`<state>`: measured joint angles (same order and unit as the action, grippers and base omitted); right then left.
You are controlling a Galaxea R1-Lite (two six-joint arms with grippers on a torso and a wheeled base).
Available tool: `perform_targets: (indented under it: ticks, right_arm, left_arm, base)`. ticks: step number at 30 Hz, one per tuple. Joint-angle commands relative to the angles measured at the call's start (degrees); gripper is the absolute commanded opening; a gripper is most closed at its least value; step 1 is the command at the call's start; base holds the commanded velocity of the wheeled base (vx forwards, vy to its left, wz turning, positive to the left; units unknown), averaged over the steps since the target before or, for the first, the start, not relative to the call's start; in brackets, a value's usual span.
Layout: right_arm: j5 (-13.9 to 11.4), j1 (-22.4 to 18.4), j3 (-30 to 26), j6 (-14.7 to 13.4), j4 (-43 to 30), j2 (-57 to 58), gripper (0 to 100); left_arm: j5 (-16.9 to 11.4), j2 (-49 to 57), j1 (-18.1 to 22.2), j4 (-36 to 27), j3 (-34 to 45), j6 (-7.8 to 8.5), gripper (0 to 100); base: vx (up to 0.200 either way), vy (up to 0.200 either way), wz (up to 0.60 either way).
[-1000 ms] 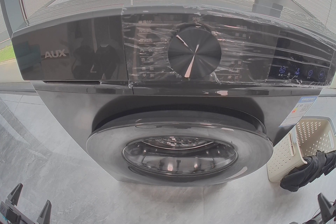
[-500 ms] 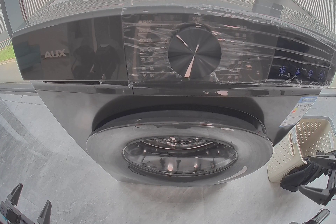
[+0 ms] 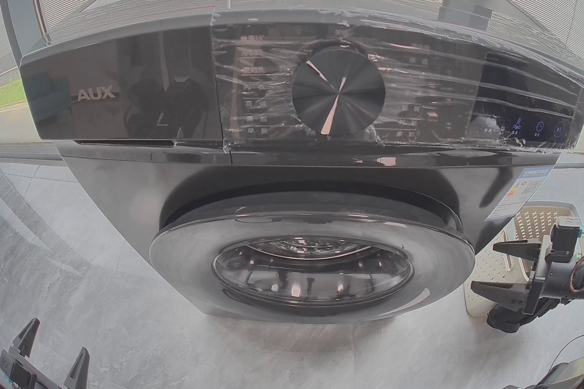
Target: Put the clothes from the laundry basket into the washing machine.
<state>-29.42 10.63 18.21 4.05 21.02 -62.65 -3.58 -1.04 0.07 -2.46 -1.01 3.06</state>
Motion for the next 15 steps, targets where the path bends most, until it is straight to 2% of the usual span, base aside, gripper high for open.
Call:
perform_targets:
  ticks: [1, 10, 15]
  right_arm:
    - [2.43, 4.57, 0.24, -0.27, 3.59, -8.28, 100]
    - [2.96, 5.10, 0.33, -0.36, 7.55, -11.36, 100]
    - [3.05, 7.12, 0.51, -0.53, 7.72, -12.06, 100]
  left_arm:
    - [-0.11, 1.04, 0.01, 0.00, 1.01, 0.02, 100]
    - [-0.02, 1.04, 0.01, 0.00, 1.01, 0.10, 100]
    - [-0.02, 1.04, 0.01, 0.00, 1.01, 0.10, 100]
  base:
    - [0.000, 0.000, 0.00]
    - [0.000, 0.000, 0.00]
    - [0.000, 0.000, 0.00]
